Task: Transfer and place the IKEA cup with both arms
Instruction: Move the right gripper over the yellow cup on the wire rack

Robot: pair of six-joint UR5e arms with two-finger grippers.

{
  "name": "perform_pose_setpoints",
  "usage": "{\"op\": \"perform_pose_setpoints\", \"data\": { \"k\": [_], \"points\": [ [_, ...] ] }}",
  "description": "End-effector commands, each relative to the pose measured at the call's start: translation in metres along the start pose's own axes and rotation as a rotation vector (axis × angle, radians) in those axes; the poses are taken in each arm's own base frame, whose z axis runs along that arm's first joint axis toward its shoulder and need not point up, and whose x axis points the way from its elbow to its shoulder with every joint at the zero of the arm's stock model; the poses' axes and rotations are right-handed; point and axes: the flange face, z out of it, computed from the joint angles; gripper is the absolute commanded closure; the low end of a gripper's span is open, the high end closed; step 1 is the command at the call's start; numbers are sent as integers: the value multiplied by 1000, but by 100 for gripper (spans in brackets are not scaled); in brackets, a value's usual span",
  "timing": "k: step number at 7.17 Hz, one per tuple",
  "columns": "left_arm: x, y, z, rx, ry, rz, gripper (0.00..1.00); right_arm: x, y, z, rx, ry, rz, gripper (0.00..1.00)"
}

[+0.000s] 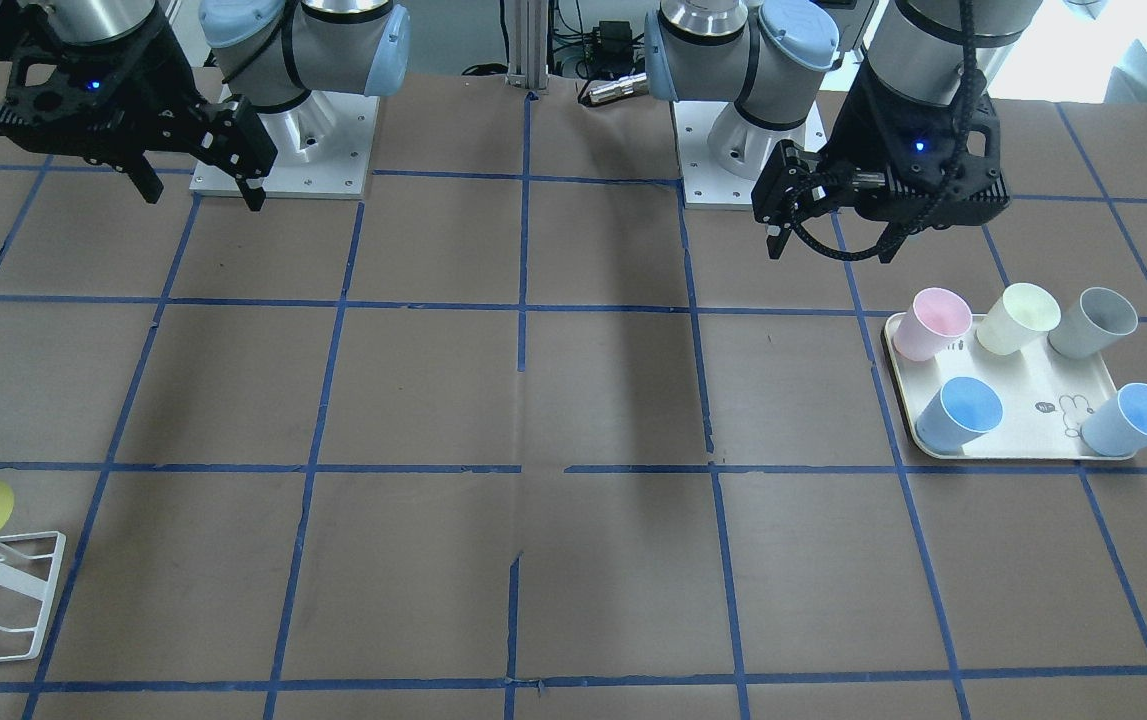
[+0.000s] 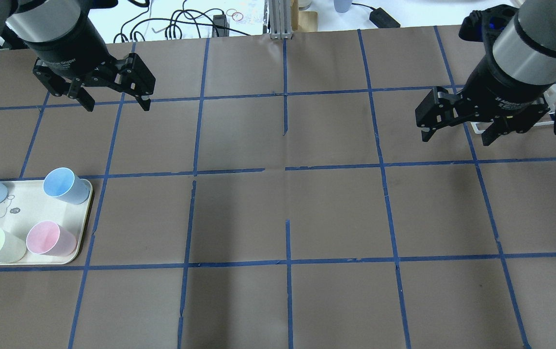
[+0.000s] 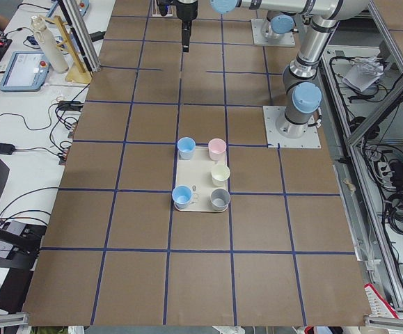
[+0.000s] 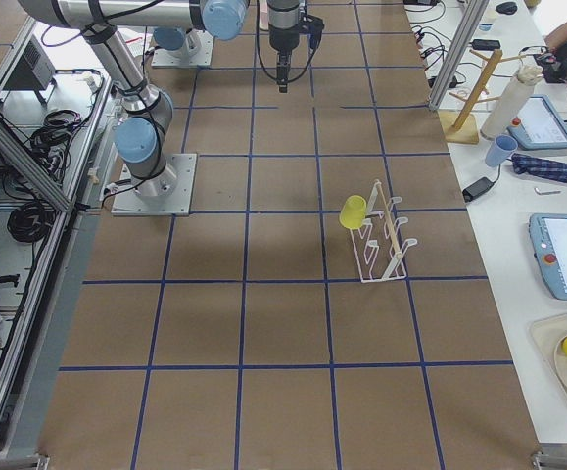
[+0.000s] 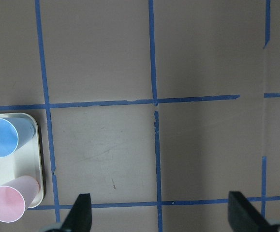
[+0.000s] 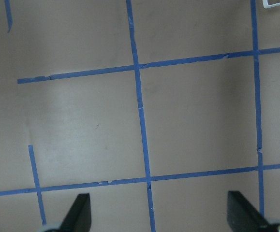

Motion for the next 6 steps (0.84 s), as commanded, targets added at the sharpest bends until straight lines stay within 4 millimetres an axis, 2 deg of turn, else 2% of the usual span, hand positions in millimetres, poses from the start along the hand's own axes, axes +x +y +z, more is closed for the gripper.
{"op": "perform_pose_setpoints", "data": {
  "k": [1, 5, 6],
  "points": [
    [0, 0, 0, 0, 0, -1, 0, 57, -30, 17, -32, -5, -13, 0],
    [0, 0, 0, 0, 3, -1, 0, 160, -105, 59, 86, 37, -224, 0],
    [1, 0, 0, 0, 3, 1, 0, 179, -121, 74, 112, 57, -302, 0]
  ]
}}
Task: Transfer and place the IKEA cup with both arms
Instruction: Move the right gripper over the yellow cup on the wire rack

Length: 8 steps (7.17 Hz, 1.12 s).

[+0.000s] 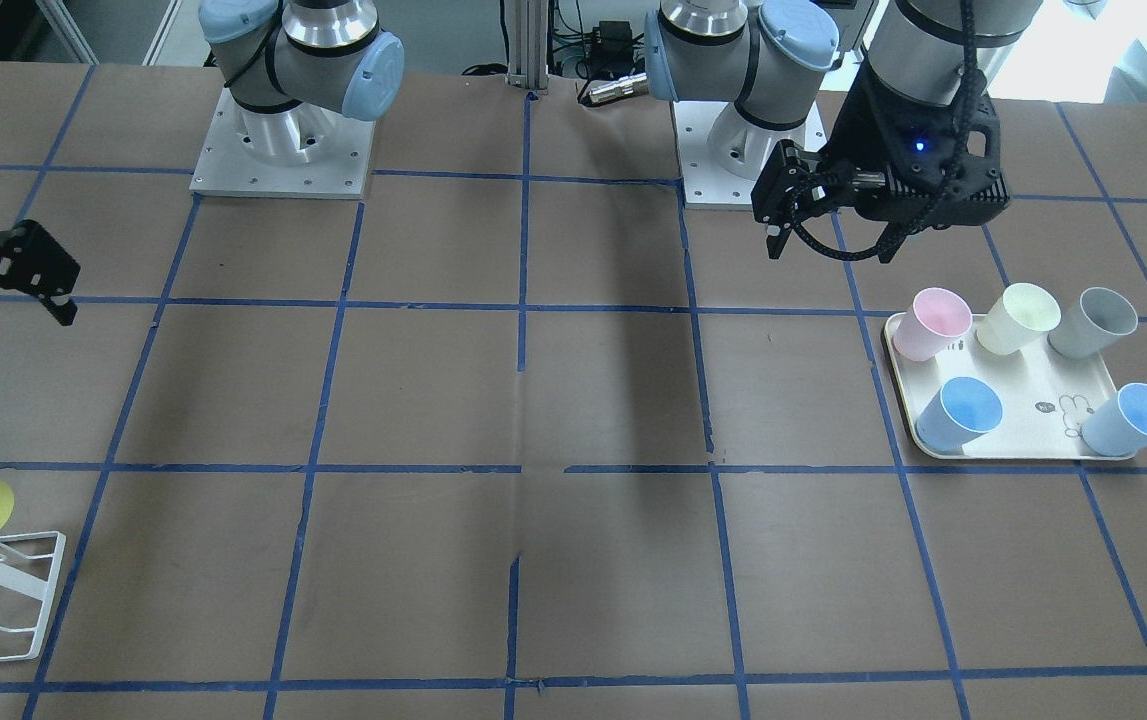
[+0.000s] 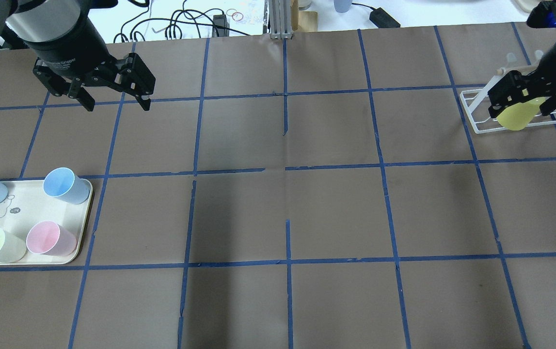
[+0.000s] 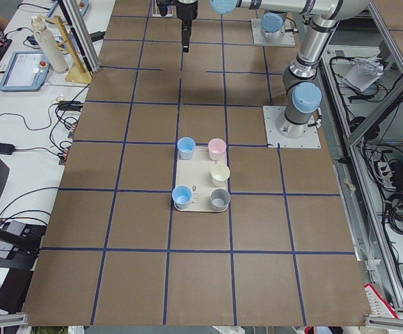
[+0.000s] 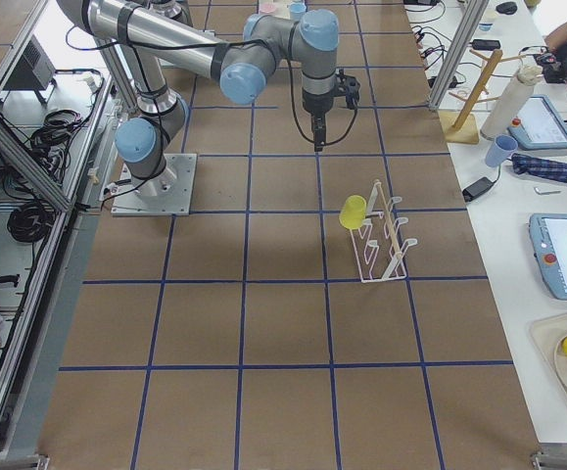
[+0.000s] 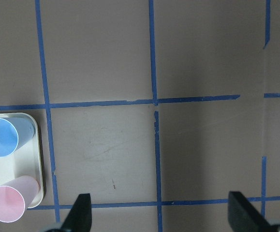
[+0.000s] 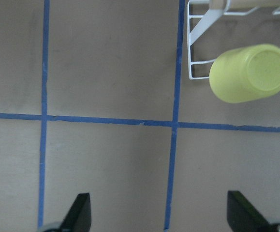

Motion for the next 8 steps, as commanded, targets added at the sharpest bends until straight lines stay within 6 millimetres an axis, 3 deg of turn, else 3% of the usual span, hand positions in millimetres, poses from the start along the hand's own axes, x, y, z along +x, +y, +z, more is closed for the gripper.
{"op": "perform_pose_setpoints", "data": {
  "k": [1, 3, 8],
  "points": [
    [1, 0, 0, 0, 1, 1, 0, 52, -20, 33, 54, 35, -115, 0],
    [1, 0, 0, 0, 2, 1, 0, 90, -33, 66, 73, 59, -166, 0],
    [1, 0, 0, 0, 2, 1, 0, 107, -48, 110, 84, 61, -162, 0]
  ]
}}
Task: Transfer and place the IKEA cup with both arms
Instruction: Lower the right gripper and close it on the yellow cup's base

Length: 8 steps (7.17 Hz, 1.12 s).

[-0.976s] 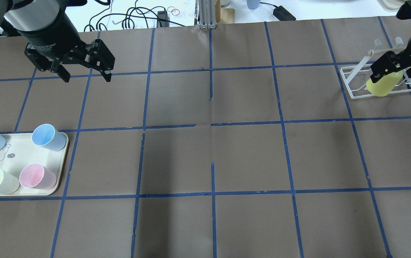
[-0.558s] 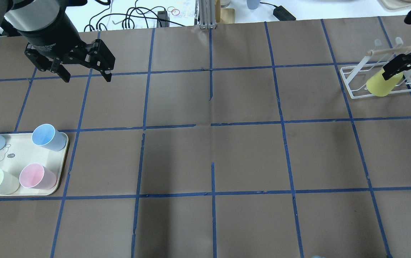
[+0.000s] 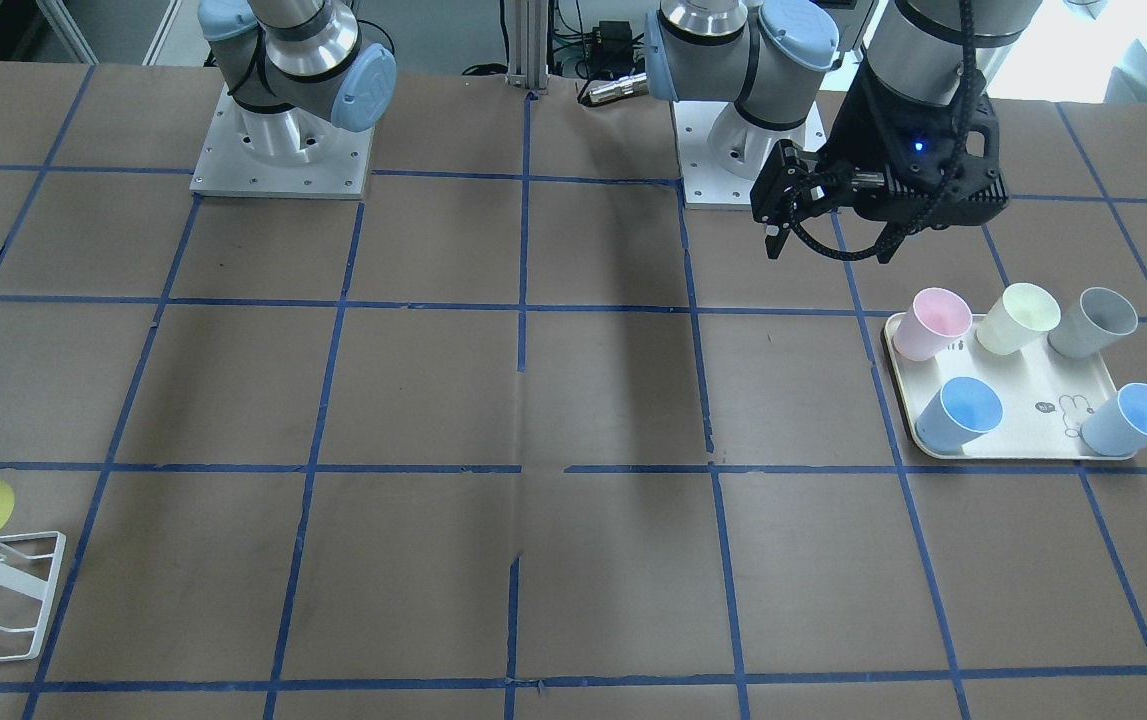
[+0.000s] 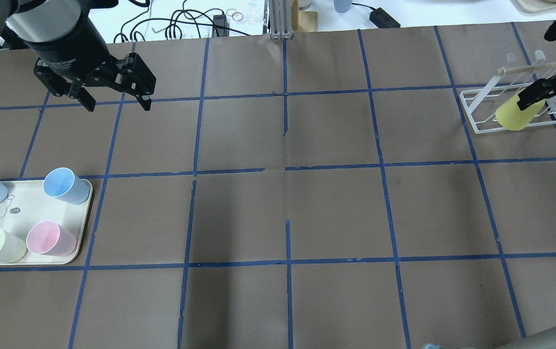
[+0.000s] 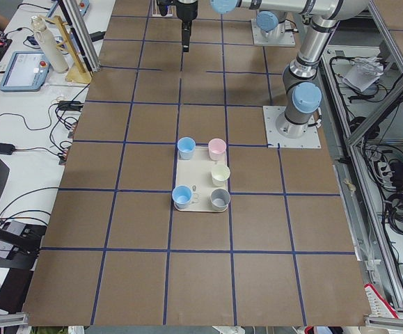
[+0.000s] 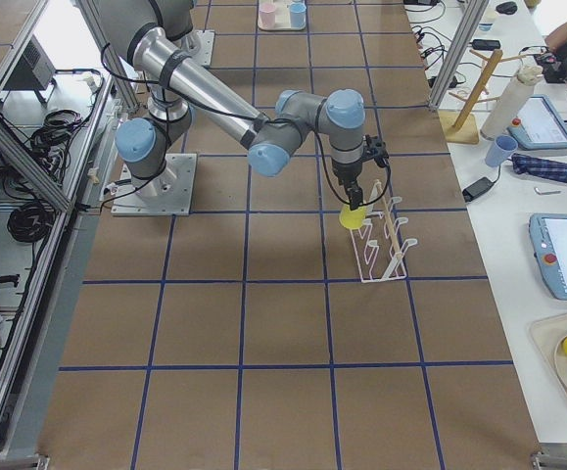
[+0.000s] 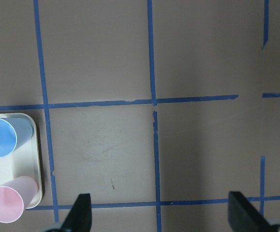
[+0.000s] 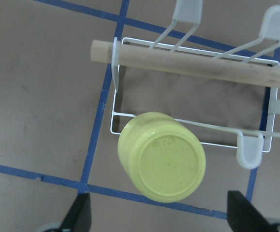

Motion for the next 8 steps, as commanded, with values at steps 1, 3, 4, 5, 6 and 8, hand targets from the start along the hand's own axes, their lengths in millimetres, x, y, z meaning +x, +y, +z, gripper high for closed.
{"op": "perform_pose_setpoints", "data": {
  "k": [1, 3, 4, 5, 6, 8],
  "points": [
    [0, 0, 0, 0, 2, 0, 0, 3, -3, 16, 1, -4, 3, 0],
    [0, 0, 0, 0, 0, 0, 0, -1, -6, 24, -2, -17, -2, 0],
    [0, 0, 0, 0, 0, 0, 0, -2, -10, 25, 29, -36, -1, 0],
    [0, 0, 0, 0, 2, 0, 0, 0, -11, 34, 34, -32, -3, 0],
    [0, 0, 0, 0, 2, 0, 0, 2, -13, 40, 40, -26, -6, 0],
    [0, 0, 0, 0, 2, 0, 0, 3, -14, 43, 47, -22, -9, 0]
  ]
}}
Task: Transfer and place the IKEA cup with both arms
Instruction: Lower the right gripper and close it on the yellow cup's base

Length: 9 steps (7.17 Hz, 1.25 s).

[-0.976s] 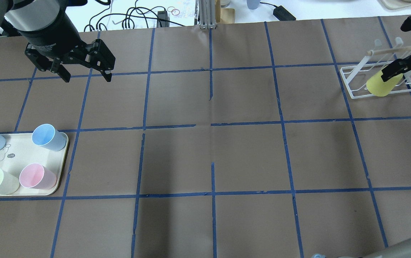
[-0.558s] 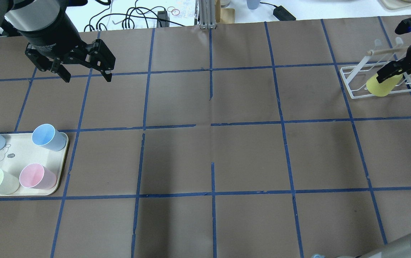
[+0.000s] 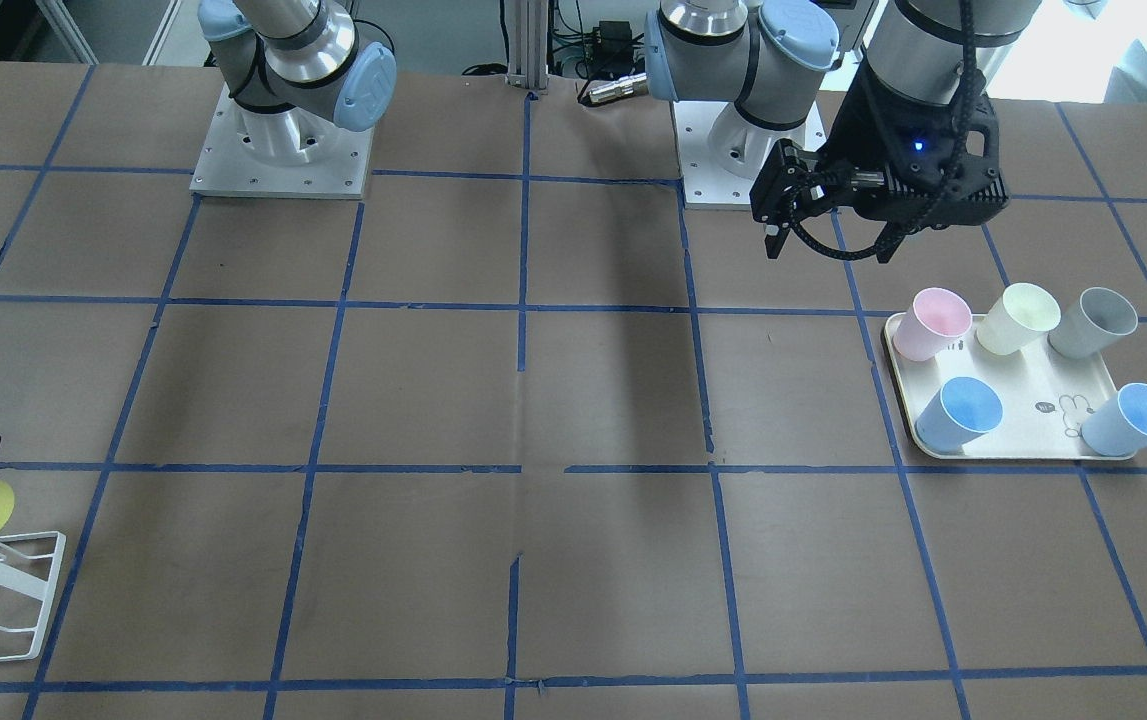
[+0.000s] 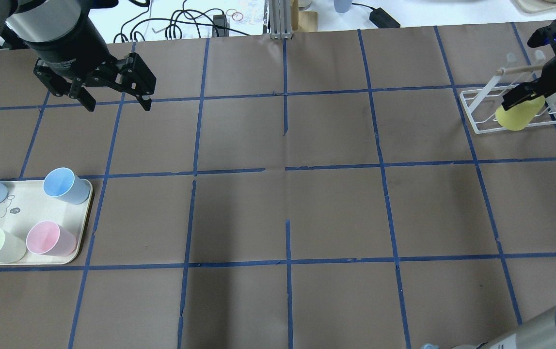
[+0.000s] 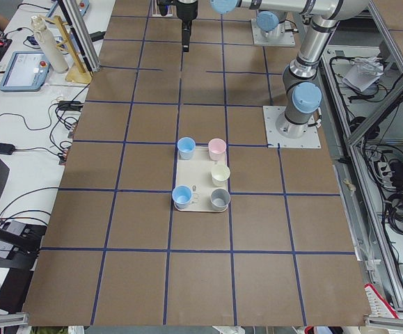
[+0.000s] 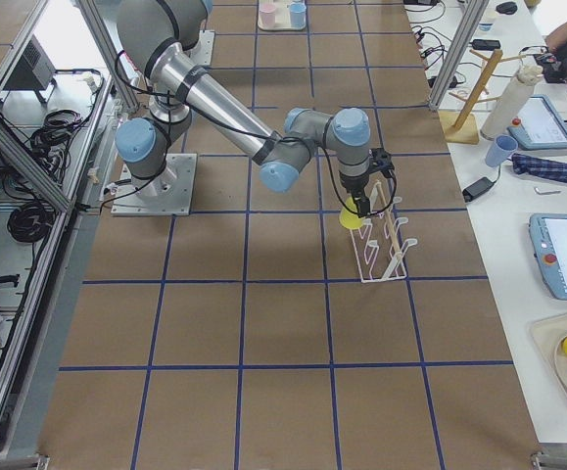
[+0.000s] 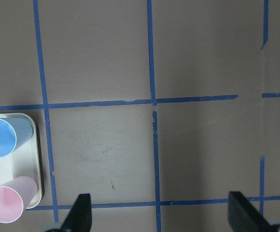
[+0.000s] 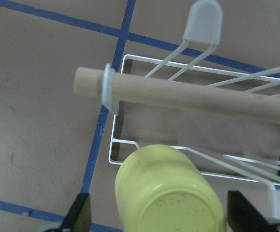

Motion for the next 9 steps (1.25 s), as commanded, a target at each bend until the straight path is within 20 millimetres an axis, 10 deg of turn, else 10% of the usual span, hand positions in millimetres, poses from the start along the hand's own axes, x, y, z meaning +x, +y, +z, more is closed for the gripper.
{"op": "perform_pose_setpoints", "data": {
  "k": [1, 4, 9],
  "points": [
    [0, 0, 0, 0, 2, 0, 0, 0, 0, 0, 1, 3, 1, 0],
    [0, 0, -1, 2, 0, -1, 0, 0, 1, 1, -8, 1, 3, 9],
    [0, 0, -1, 2, 1, -1, 0, 1, 1, -7, -8, 16, 5, 89]
  ]
}}
